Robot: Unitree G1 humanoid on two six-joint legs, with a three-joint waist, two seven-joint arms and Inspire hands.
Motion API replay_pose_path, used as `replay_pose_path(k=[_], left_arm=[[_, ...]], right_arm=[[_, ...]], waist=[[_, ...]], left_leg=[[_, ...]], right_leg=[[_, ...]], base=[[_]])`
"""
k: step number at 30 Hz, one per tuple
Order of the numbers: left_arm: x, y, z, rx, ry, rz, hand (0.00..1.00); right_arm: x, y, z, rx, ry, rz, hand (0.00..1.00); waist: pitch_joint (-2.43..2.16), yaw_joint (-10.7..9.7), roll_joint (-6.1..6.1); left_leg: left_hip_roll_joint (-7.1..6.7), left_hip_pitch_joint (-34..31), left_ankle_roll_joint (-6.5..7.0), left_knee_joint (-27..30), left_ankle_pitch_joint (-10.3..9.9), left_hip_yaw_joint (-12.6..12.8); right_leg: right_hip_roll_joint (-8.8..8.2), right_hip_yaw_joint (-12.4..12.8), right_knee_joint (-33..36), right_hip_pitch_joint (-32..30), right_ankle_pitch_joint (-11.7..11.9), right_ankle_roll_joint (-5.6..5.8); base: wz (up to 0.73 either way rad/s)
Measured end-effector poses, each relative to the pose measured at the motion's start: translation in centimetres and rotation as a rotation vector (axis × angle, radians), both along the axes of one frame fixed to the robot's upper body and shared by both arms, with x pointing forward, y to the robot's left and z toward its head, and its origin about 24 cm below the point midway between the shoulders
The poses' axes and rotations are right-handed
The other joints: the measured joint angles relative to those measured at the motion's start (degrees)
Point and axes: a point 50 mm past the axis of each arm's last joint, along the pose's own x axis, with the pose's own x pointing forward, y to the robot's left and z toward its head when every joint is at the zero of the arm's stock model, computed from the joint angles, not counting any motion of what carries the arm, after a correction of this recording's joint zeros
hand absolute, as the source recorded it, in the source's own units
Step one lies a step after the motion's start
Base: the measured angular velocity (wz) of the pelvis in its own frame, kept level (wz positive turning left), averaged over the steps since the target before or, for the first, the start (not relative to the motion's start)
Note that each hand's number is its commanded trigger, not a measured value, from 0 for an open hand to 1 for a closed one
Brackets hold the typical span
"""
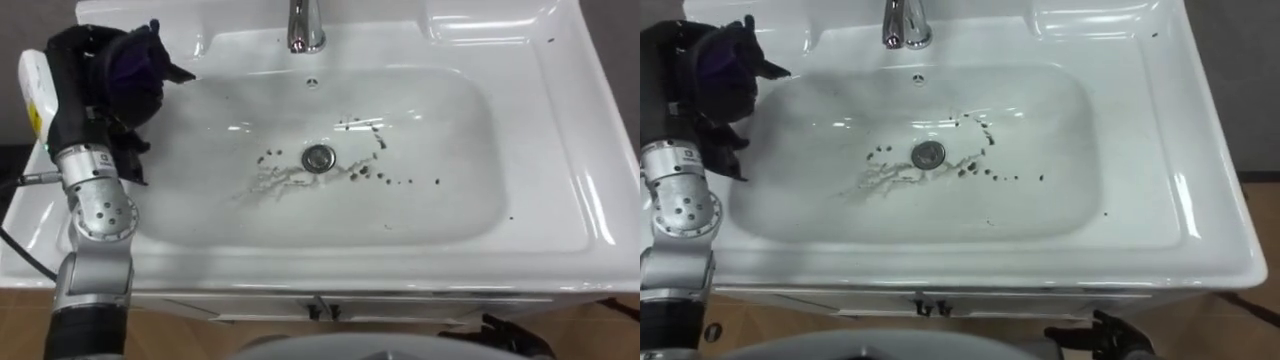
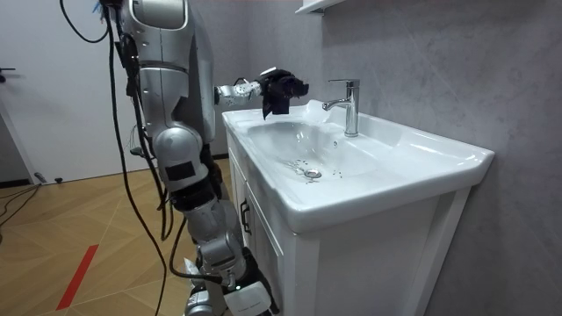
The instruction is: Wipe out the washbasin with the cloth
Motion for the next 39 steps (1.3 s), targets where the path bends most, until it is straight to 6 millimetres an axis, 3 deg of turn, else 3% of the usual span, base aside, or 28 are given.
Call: replay_pose_path(k=[9,16,19,25,30,39], left_arm=[[0.2,-1.0,1.1,0.011,-0.048,-0.043,1.00],[0.4,-1.9,1.8,0.025,-0.057,-0.100,1.00],[0.7,-2.2,2.3,0.029,-0.069,-0.126,1.00],[1.6,-3.5,3.1,0.028,-0.102,-0.178,1.00],[1.8,-4.4,2.5,0.012,-0.067,-0.235,1.00],[2.0,-4.6,-1.5,0.013,0.147,-0.265,1.00]], right_arm=[[-1.2,0.2,-0.2,0.026,0.006,-0.097,0.00],[-1.1,-0.1,-0.2,0.021,0.005,-0.107,0.00],[-1.3,0.0,-0.3,0.027,0.012,-0.132,0.00],[-1.2,0.1,-0.3,0.031,0.007,-0.138,0.00],[-1.1,0.1,-0.2,0.030,-0.001,-0.138,0.00],[-0.9,0.2,-0.2,0.086,-0.024,-0.179,0.00]], waist=[[0.27,0.0,0.57],[0.13,-0.6,1.43],[0.14,-1.6,1.42],[0.21,-1.6,1.41],[0.33,-1.7,1.53],[0.62,-3.2,1.61]], left_leg=[[0.76,-0.1,-0.05,0.1,-1.2,0.3],[1.10,-0.7,-0.04,0.7,-1.2,1.3],[1.09,-1.0,-0.03,1.1,-1.2,1.4],[1.16,-1.0,-0.04,1.0,-1.2,1.5],[1.20,-0.9,-0.06,0.5,-1.2,1.7],[1.97,-2.2,-0.05,1.3,-1.2,2.9]], right_leg=[[0.69,0.4,0.0,-0.1,0.7,0.08],[0.87,1.7,-0.1,-1.1,0.8,0.01],[0.86,1.6,-0.2,-1.1,0.8,0.01],[0.88,1.7,-0.1,-1.2,0.8,-0.01],[0.87,2.0,0.0,-1.5,0.8,-0.02],[1.04,3.0,2.0,-3.4,0.8,-0.07]], base=[[-0.02],[-0.08],[0.00],[0.00],[-0.01],[-0.06]])
